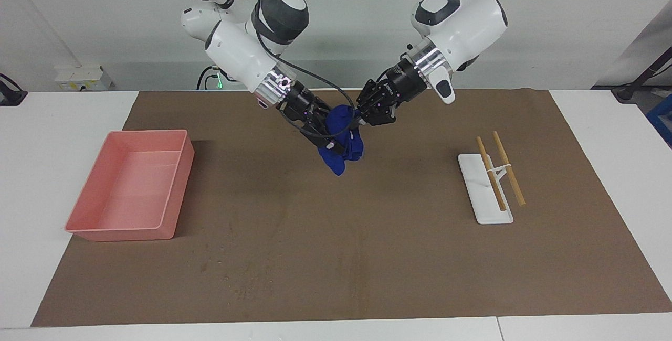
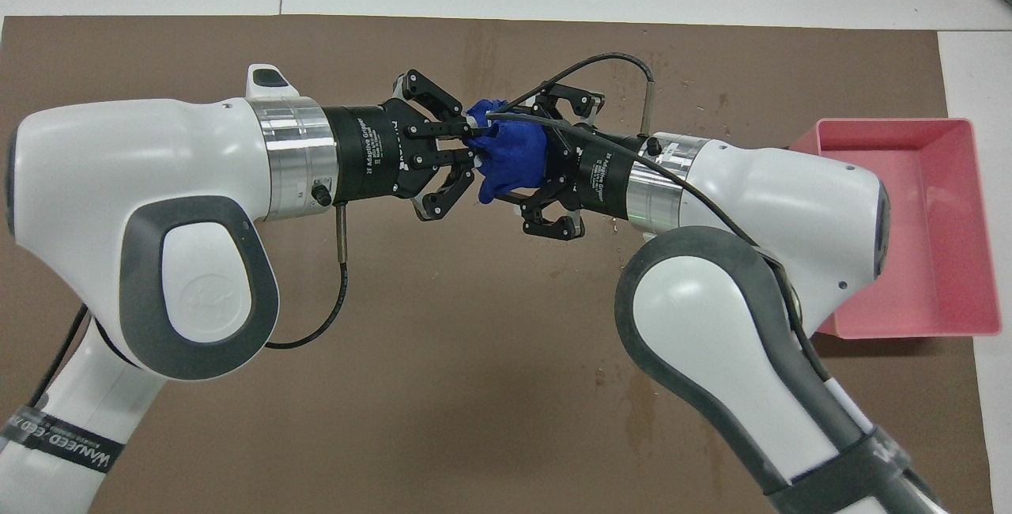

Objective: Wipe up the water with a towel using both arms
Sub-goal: 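Grasp the cloth with the right gripper from the left gripper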

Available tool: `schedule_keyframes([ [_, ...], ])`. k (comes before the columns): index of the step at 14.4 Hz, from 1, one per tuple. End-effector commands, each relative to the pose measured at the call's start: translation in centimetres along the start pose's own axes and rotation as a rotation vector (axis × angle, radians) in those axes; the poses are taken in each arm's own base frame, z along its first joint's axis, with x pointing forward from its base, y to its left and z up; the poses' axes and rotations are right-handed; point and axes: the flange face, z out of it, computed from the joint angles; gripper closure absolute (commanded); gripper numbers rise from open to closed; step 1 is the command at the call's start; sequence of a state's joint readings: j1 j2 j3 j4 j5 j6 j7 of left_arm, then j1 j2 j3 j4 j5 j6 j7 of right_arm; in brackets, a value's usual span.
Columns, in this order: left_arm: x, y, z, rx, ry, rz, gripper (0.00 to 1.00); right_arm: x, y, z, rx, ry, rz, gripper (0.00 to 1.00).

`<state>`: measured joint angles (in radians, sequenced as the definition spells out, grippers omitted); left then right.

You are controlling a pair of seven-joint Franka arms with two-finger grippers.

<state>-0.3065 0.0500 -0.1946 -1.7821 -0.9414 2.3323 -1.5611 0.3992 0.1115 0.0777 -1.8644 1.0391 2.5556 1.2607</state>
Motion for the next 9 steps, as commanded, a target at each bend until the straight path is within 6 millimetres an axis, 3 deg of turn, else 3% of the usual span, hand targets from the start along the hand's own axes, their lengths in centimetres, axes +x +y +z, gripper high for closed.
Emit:
schedule_keyframes([
  [1, -0.68, -1.43, -0.35, -0.007, -0.017, -0.013, 1.0, 0.3, -0.05, 0.45, 0.022, -0.006, -0.011, 0.9],
  [3, 0.11, -1.54, -0.12, -0.028, -0.004, -0.021, 1.0, 0.05, -0.12, 0.48, 0.02, -0.01, -0.035, 0.93],
  [7, -0.34, -2.11, 0.16, -0.039, 0.006, 0.009, 1.0, -0.11, 0.0, 0.54, 0.012, -0.015, -0.049, 0.93],
  [8, -0.4, -1.93, 0.08, -0.042, 0.019, 0.021, 0.29, -0.07, 0.06, 0.59, 0.009, -0.014, -0.059, 0.93],
  [9, -0.51, -1.89, -0.14, -0.044, 0.059, 0.061, 0.0, 0.02, 0.15, 0.59, 0.003, -0.014, -0.085, 0.93],
])
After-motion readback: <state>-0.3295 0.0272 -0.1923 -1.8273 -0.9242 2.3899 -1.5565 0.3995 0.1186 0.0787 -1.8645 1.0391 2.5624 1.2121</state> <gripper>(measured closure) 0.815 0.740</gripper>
